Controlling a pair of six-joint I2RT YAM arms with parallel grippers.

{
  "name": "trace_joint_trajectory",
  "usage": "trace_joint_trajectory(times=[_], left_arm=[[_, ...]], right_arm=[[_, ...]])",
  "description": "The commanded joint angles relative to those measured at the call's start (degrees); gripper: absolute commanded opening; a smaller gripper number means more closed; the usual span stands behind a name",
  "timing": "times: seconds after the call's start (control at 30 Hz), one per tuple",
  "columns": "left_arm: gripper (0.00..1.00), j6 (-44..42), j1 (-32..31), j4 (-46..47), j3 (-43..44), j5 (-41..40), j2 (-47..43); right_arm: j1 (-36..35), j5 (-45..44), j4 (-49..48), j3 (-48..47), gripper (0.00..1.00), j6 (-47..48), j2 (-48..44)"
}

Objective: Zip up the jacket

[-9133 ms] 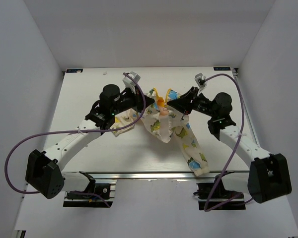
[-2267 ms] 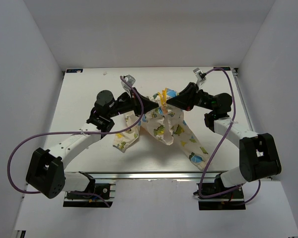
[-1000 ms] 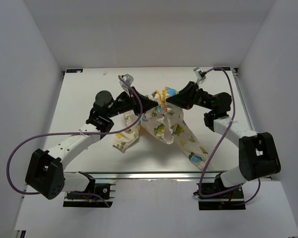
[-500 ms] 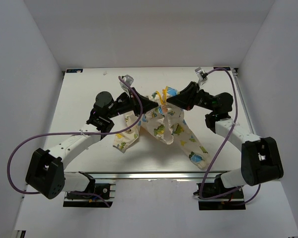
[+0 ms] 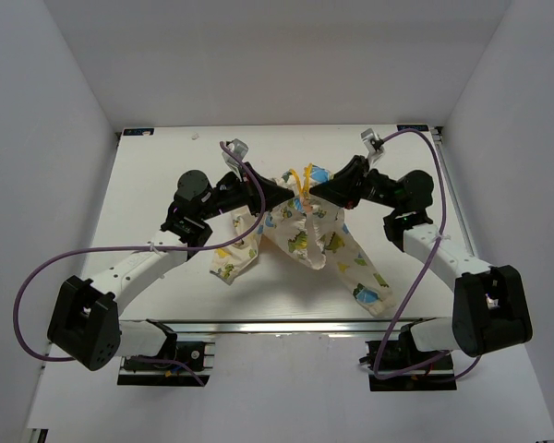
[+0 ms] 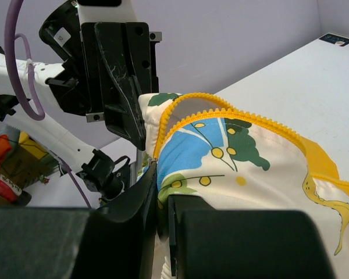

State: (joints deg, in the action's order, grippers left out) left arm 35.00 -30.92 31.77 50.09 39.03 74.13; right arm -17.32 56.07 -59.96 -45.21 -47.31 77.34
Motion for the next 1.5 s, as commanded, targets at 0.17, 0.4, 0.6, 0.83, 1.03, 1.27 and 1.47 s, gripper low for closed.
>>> trace_joint_trajectory(times=[0.17,0.4,0.6,0.83,1.03,1.27,1.47], left_arm=[[0.0,-0.2,0.0,2.0,1.7,0.7,-2.1],[0.0,0.6,0.0,3.1,1.2,1.9,-1.6],[0.0,1.1,0.0,4.2,0.7,3.6,-1.4],[0.0,1.9,0.0,5.2,0.1,5.0,-1.0],[0.0,3.0,0.0,6.3,-0.3,5.8,-0.1],[0.0,2.8,0.0,4.8,-0.3,6.0,0.0],[0.0,-0.6,0.0,-0.3,0.8,6.1,-0.8]], right_arm=[[-1.4,0.6,-2.2,-1.2,0.0,1.3,0.0],[-1.3,-0.3,-7.2,-0.2,0.0,-2.9,0.4],[-1.4,-1.3,-14.1,-0.8,0.0,-9.3,3.3],[-1.3,-1.8,-16.3,-0.8,0.0,-11.0,3.5],[-1.4,-2.7,-16.7,-0.5,0.0,-11.5,3.1],[-1.4,-3.3,-17.3,-0.6,0.0,-12.4,2.9],[-1.3,-2.6,-18.8,-1.1,0.0,-13.9,3.1]])
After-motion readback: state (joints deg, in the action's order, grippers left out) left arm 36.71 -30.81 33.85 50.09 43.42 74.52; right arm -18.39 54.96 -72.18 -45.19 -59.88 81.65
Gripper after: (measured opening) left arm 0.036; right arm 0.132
